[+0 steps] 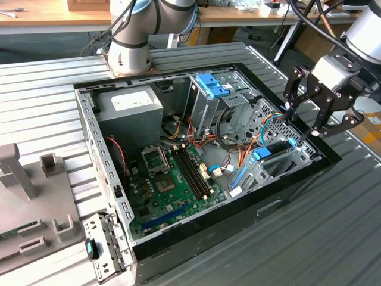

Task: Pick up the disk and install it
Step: 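Insert the disk into the insertion slot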

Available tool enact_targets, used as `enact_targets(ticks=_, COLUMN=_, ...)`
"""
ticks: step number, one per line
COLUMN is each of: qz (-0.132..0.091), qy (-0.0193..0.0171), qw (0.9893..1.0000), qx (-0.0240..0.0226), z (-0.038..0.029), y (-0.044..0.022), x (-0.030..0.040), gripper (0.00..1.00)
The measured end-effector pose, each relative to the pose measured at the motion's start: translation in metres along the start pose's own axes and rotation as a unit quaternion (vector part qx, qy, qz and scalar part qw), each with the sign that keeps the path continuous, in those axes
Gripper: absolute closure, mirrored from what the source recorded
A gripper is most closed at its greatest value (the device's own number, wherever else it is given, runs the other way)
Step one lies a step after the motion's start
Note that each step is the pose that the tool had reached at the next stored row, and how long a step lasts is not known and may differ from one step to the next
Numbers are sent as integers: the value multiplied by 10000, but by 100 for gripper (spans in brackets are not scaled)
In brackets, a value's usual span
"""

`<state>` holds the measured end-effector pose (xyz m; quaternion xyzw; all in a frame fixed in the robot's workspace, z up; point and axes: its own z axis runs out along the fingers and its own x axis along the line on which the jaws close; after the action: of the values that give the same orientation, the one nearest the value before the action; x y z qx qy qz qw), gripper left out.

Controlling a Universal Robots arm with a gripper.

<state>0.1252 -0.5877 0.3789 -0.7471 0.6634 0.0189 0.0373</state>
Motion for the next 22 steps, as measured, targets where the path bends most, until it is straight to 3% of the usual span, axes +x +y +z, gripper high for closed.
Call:
enact_targets(ticks=3, qz=-7, qy=-10, qw=10000, qx=1, z=0, y=-9, x=0, gripper=42)
enact_targets(ticks=4, qz=-8, qy=-38, qw=10000, qx=4, z=-9, y=-8, x=-1, gripper=42)
enact_targets(ticks=6, qz=-13, qy=-58, qw=10000, qx=6, z=-37, y=-9, x=-3, gripper=42)
enact_targets(ticks=11, qz=-59, qy=-126, qw=9999, qx=10, z=-228, y=-14, x=-18, gripper=42)
enact_targets(ticks=18, qz=-261, qy=-133, qw=9996, qx=-8, z=-229, y=-79, x=-29, gripper=42)
enact_targets(ticks=22, qz=-450, qy=-139, qw=9989, qx=-25, z=-220, y=-183, x=-35, gripper=42)
